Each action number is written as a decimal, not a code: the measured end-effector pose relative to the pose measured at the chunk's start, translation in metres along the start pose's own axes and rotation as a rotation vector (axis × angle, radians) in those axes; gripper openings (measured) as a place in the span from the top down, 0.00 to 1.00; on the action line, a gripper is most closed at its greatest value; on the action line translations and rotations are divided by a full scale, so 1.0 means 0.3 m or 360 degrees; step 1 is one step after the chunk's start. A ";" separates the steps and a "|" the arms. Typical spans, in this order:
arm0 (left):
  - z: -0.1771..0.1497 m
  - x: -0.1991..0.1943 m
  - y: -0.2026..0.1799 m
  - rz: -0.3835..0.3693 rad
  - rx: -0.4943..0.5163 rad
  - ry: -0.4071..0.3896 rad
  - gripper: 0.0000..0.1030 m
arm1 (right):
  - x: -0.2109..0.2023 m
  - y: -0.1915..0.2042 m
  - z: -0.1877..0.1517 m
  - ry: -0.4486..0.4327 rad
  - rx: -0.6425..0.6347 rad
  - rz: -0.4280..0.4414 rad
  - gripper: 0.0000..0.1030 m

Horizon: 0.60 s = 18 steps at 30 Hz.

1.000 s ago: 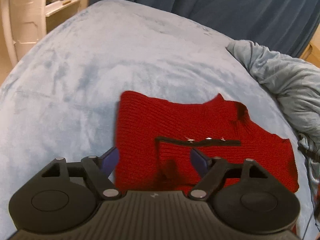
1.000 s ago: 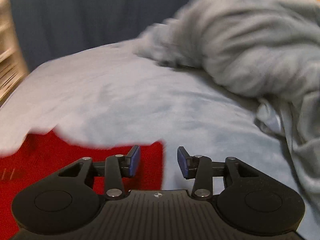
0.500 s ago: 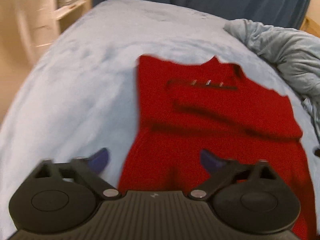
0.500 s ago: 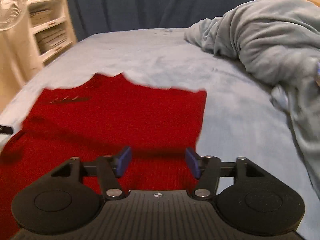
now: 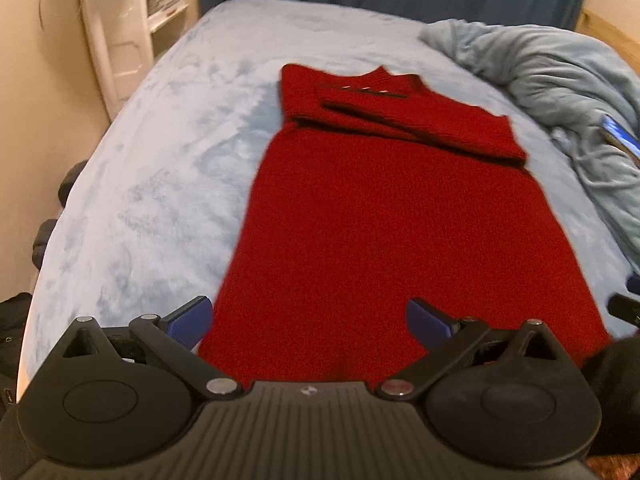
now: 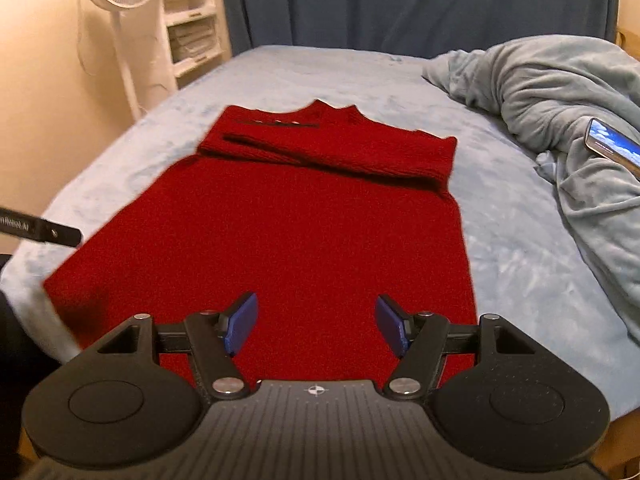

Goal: Fold small clothes

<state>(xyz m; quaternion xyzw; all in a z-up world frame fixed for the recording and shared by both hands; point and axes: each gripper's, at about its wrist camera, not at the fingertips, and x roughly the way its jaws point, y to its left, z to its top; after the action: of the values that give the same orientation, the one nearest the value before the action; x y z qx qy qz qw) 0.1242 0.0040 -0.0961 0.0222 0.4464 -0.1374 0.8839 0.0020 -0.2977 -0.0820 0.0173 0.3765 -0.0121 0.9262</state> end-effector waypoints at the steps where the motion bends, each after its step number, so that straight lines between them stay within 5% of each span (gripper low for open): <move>1: -0.017 -0.025 -0.010 -0.0008 0.0001 -0.0010 0.00 | -0.030 0.013 -0.006 -0.0030 -0.0001 -0.0002 0.35; 9: -0.088 -0.162 -0.050 -0.0022 0.0048 -0.0143 0.00 | -0.191 0.041 -0.053 -0.0124 0.0028 -0.0061 0.35; 18: -0.130 -0.220 0.003 0.0011 -0.0028 -0.0195 0.00 | -0.217 0.045 -0.079 -0.0108 0.0071 -0.0072 0.34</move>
<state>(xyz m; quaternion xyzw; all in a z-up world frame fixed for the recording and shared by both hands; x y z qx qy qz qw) 0.0567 0.0259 -0.0669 0.0076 0.3926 -0.1316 0.9102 -0.0607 -0.2826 -0.0533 0.0292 0.3447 -0.0419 0.9373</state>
